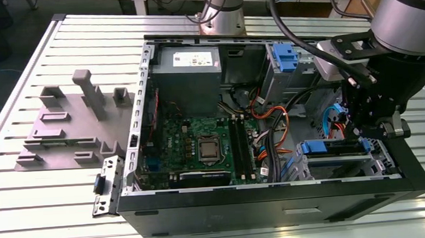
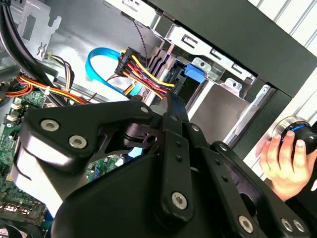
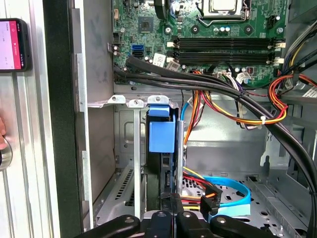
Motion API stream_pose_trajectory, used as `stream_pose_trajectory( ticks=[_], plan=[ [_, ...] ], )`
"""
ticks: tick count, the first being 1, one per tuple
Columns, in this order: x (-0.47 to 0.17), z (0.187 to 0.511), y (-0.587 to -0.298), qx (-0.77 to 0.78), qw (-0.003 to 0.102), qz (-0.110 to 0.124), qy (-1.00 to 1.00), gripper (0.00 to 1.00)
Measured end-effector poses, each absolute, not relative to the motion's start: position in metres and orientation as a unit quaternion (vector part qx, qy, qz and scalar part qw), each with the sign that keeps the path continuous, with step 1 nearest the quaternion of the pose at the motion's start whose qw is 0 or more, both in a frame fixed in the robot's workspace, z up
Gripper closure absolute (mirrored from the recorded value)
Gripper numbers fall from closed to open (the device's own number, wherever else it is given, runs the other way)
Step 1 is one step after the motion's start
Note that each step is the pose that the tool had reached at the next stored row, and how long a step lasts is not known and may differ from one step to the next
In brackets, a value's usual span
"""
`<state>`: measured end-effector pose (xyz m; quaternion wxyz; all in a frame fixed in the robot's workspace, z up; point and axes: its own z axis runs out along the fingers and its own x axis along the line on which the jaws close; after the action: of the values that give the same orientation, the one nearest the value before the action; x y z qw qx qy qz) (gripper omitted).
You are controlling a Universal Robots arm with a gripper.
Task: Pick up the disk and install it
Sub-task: 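Insert the second disk wire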
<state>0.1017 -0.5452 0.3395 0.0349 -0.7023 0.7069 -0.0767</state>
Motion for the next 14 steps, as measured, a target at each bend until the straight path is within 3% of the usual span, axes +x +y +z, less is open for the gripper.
stream_pose_trajectory(
  ticks=[11,14],
  plan=[
    [0.1018,0.3395,-0.5453,-0.702,0.034,-0.076,0.707,0.89],
    [0.1019,0.3395,-0.5453,-0.703,0.028,-0.070,0.707,0.89]
  ],
)
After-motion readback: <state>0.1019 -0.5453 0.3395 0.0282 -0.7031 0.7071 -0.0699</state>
